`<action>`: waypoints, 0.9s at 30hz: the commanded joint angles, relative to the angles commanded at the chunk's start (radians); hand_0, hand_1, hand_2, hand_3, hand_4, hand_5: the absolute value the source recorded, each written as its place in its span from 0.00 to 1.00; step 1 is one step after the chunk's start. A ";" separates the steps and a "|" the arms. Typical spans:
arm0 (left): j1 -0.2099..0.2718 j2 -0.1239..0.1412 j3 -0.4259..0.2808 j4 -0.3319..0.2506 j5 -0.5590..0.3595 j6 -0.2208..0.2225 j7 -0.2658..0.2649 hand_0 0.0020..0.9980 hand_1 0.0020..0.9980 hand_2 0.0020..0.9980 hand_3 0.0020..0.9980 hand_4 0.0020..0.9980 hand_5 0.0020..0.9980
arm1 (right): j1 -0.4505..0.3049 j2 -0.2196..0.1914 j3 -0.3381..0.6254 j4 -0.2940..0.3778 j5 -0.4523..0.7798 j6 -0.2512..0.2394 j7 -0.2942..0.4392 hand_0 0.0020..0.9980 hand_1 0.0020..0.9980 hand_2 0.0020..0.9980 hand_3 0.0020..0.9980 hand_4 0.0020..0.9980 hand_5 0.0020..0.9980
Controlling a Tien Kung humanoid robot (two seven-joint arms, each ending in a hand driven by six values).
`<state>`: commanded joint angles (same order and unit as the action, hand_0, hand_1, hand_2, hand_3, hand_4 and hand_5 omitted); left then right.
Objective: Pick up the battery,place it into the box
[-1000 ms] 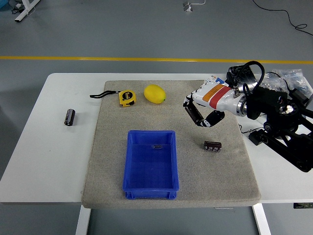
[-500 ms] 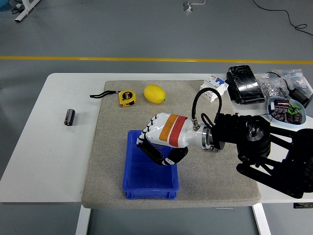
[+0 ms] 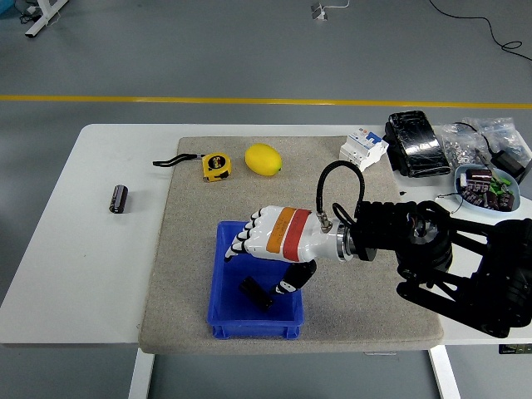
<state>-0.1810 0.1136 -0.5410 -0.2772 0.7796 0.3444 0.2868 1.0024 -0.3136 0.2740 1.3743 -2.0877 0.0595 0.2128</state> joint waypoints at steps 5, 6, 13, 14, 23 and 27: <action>-0.001 -0.001 0.001 -0.001 -0.002 0.001 0.000 0.61 0.55 0.61 0.62 0.62 0.69 | -0.004 -0.002 0.021 -0.014 0.003 -0.007 0.008 0.72 0.74 0.84 0.89 0.92 0.25; -0.001 -0.001 0.002 -0.001 -0.003 0.002 -0.001 0.60 0.55 0.61 0.62 0.62 0.69 | -0.006 -0.004 0.031 -0.019 0.006 -0.009 0.009 0.71 0.73 0.83 0.87 0.93 0.27; -0.002 0.000 0.003 -0.002 -0.006 0.001 -0.002 0.60 0.55 0.61 0.62 0.62 0.70 | -0.020 -0.004 0.142 -0.100 0.017 -0.028 0.000 0.61 0.67 0.75 0.79 0.92 0.28; -0.002 0.000 0.004 -0.002 -0.006 0.001 -0.002 0.60 0.55 0.61 0.62 0.62 0.70 | -0.023 -0.005 0.155 -0.115 0.017 -0.029 0.001 0.61 0.67 0.75 0.79 0.92 0.28; -0.001 0.000 0.007 -0.001 -0.013 0.000 -0.003 0.60 0.55 0.61 0.62 0.62 0.69 | -0.062 -0.043 0.187 -0.250 0.003 -0.018 0.003 0.61 0.65 0.74 0.74 0.91 0.27; 0.003 -0.002 0.002 -0.001 -0.007 -0.002 0.000 0.60 0.55 0.61 0.62 0.62 0.69 | -0.092 -0.059 0.180 -0.271 0.022 -0.016 0.004 0.60 0.65 0.73 0.70 0.91 0.27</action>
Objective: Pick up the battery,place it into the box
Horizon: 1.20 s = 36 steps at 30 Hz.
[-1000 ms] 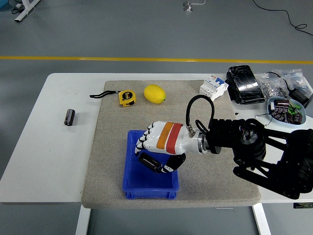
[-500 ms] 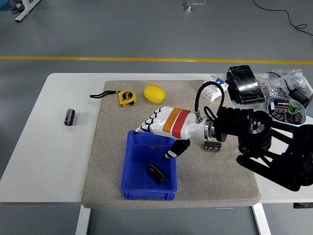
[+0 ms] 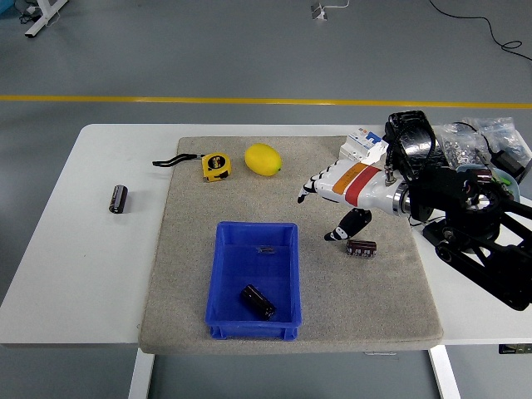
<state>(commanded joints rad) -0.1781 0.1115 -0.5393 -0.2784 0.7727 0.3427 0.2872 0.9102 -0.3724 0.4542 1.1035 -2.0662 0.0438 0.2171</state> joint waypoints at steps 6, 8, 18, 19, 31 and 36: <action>0.003 -0.003 -0.006 0.000 0.009 -0.001 0.005 0.60 0.55 0.61 0.62 0.62 0.69 | -0.047 0.001 0.009 -0.038 0.026 -0.022 0.015 0.53 0.59 0.68 0.59 0.88 0.33; 0.003 -0.004 -0.007 -0.001 0.011 -0.001 0.006 0.60 0.55 0.61 0.62 0.62 0.69 | -0.057 0.004 0.012 -0.052 0.031 -0.025 0.016 0.53 0.59 0.68 0.59 0.88 0.33; 0.001 -0.005 -0.005 -0.001 0.010 -0.001 0.005 0.60 0.55 0.61 0.62 0.62 0.69 | -0.106 0.022 0.043 -0.125 0.057 -0.052 0.026 0.48 0.51 0.59 0.55 0.83 0.23; 0.001 -0.005 -0.006 -0.001 0.011 -0.001 0.006 0.60 0.55 0.61 0.62 0.62 0.69 | -0.110 0.025 0.047 -0.135 0.060 -0.055 0.026 0.48 0.51 0.59 0.55 0.83 0.23; 0.003 -0.006 -0.015 -0.001 0.026 -0.004 0.010 0.60 0.55 0.61 0.62 0.62 0.69 | -0.167 0.055 0.121 -0.175 0.069 -0.057 0.017 0.49 0.52 0.59 0.54 0.83 0.23; 0.004 -0.006 -0.020 -0.003 0.037 -0.007 0.014 0.60 0.55 0.61 0.62 0.62 0.69 | -0.194 0.067 0.175 -0.173 0.067 -0.056 0.008 0.53 0.54 0.62 0.56 0.84 0.24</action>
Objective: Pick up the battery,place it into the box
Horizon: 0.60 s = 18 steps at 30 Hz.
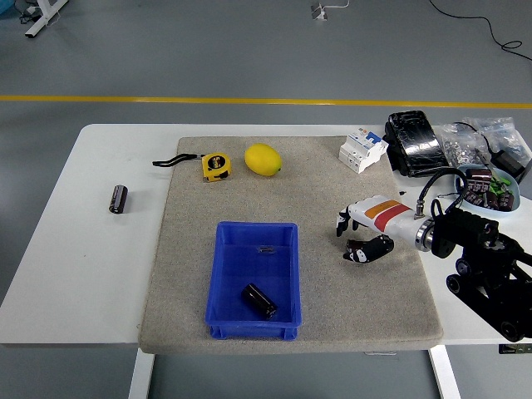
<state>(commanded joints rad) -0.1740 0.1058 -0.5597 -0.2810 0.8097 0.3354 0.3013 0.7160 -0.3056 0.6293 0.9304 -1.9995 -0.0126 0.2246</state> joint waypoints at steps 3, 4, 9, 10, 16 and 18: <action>0.000 0.001 -0.002 -0.001 0.008 -0.003 0.002 0.60 0.55 0.62 0.62 0.62 0.70 | -0.018 0.005 0.045 0.007 0.000 0.000 -0.010 0.61 0.62 0.70 0.62 0.88 0.26; 0.000 0.001 -0.003 -0.001 0.008 -0.003 0.002 0.60 0.55 0.62 0.62 0.62 0.70 | -0.025 0.006 0.059 0.012 -0.002 0.002 -0.016 0.61 0.62 0.70 0.62 0.88 0.26; 0.002 0.004 -0.001 0.000 0.004 -0.003 -0.001 0.60 0.55 0.61 0.62 0.62 0.70 | -0.081 0.010 0.147 0.075 -0.034 0.011 -0.078 0.63 0.64 0.71 0.69 0.93 0.27; 0.002 0.004 -0.001 0.000 0.004 -0.002 -0.001 0.60 0.55 0.61 0.62 0.62 0.70 | -0.091 0.011 0.159 0.088 -0.042 0.010 -0.091 0.63 0.64 0.71 0.69 0.93 0.27; 0.007 0.007 -0.007 0.000 0.015 -0.006 0.003 0.60 0.55 0.61 0.62 0.62 0.70 | -0.159 0.038 0.215 0.173 -0.120 0.014 -0.211 0.60 0.62 0.69 0.69 0.94 0.28; 0.009 0.008 -0.010 0.000 0.020 -0.008 0.004 0.60 0.55 0.61 0.62 0.62 0.70 | -0.178 0.048 0.230 0.194 -0.141 0.011 -0.249 0.60 0.62 0.69 0.69 0.94 0.28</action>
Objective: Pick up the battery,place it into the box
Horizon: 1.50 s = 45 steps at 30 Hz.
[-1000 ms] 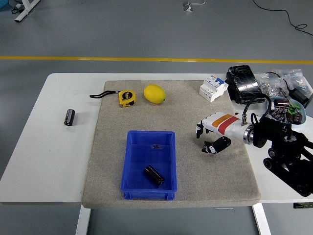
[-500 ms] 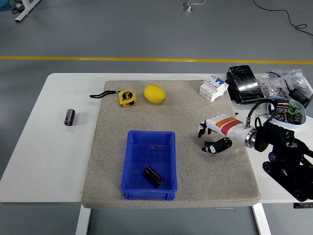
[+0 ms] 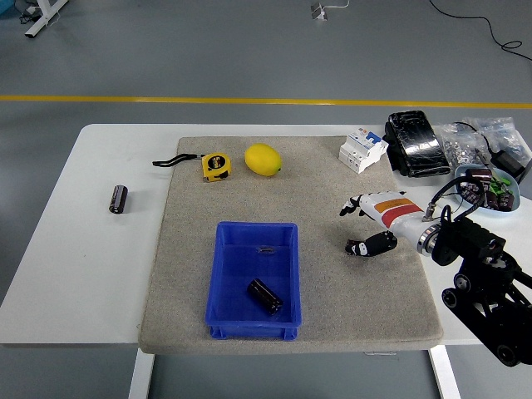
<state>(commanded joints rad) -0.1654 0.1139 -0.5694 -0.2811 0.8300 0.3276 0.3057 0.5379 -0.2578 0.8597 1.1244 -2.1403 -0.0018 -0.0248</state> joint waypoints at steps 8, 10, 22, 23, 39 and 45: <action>0.003 0.002 -0.003 0.000 0.005 -0.002 0.000 0.60 0.55 0.61 0.62 0.62 0.70 | -0.059 0.025 0.058 0.039 -0.060 -0.027 -0.098 0.57 0.58 0.61 0.64 0.92 0.26; 0.002 0.003 -0.001 0.000 0.001 -0.002 -0.001 0.60 0.55 0.61 0.62 0.62 0.70 | -0.067 0.027 0.068 0.040 -0.066 -0.034 -0.109 0.53 0.52 0.56 0.61 0.90 0.25; -0.003 0.004 0.003 0.000 -0.001 -0.006 -0.002 0.59 0.55 0.61 0.62 0.62 0.70 | -0.112 0.055 0.064 0.024 -0.084 -0.046 -0.112 0.51 0.50 0.53 0.58 0.91 0.26; -0.003 0.004 0.003 0.000 0.000 -0.006 -0.002 0.59 0.55 0.61 0.62 0.62 0.70 | -0.113 0.058 0.062 0.022 -0.085 -0.047 -0.112 0.51 0.50 0.53 0.58 0.91 0.26; -0.003 0.002 0.007 -0.001 -0.004 -0.006 -0.003 0.59 0.55 0.61 0.62 0.62 0.70 | -0.104 0.087 0.051 -0.068 -0.075 -0.125 -0.115 0.41 0.39 0.42 0.42 0.82 0.19; -0.004 0.001 0.003 -0.001 0.000 -0.007 -0.002 0.59 0.55 0.61 0.62 0.62 0.70 | -0.103 0.085 0.041 -0.068 -0.072 -0.131 -0.117 0.41 0.39 0.42 0.42 0.82 0.19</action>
<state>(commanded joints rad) -0.1689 0.1153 -0.5662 -0.2820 0.8304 0.3209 0.3038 0.4350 -0.1728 0.9004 1.0567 -2.2120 -0.1331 -0.1416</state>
